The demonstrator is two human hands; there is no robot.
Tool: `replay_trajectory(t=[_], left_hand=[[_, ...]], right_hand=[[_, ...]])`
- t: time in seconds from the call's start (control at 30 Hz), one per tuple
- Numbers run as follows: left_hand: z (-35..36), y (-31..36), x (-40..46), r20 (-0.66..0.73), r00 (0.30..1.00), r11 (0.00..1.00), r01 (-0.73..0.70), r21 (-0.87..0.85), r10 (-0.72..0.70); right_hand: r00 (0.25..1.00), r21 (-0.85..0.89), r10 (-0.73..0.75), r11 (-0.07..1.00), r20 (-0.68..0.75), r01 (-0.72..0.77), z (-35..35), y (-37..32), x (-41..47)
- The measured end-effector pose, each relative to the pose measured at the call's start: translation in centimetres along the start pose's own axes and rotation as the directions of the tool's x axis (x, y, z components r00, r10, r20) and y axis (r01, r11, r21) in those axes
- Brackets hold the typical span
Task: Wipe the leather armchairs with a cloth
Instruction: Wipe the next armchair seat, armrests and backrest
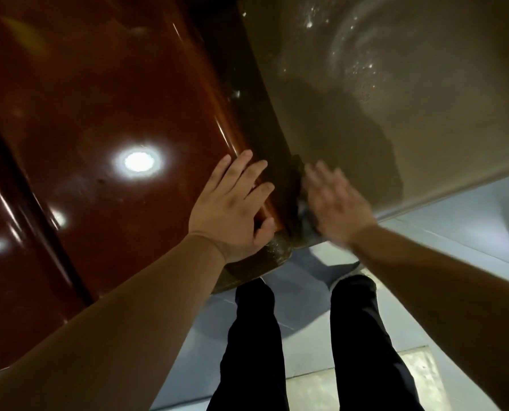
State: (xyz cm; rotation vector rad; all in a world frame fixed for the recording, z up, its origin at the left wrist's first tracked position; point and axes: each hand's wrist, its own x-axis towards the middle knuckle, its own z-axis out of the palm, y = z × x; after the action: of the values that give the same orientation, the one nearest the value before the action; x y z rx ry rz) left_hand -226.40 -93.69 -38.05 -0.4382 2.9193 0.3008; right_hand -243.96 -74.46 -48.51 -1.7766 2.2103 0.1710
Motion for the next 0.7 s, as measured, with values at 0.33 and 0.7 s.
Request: replay_trajectory(t=[0.33, 0.7], left_hand=[[0.0, 1.2, 0.9, -0.060, 0.939, 0.941, 0.339, -0.009, -0.339], [0.8, 1.0, 0.7, -0.073, 0.945, 0.947, 0.320, 0.000, -0.319]], right_hand=[[0.973, 0.108, -0.180, 0.980, 0.147, 0.165, -1.4, -2.2, -1.4], [0.995, 0.131, 0.044, 0.990, 0.095, -0.056, -4.6, -1.2, 6.0]])
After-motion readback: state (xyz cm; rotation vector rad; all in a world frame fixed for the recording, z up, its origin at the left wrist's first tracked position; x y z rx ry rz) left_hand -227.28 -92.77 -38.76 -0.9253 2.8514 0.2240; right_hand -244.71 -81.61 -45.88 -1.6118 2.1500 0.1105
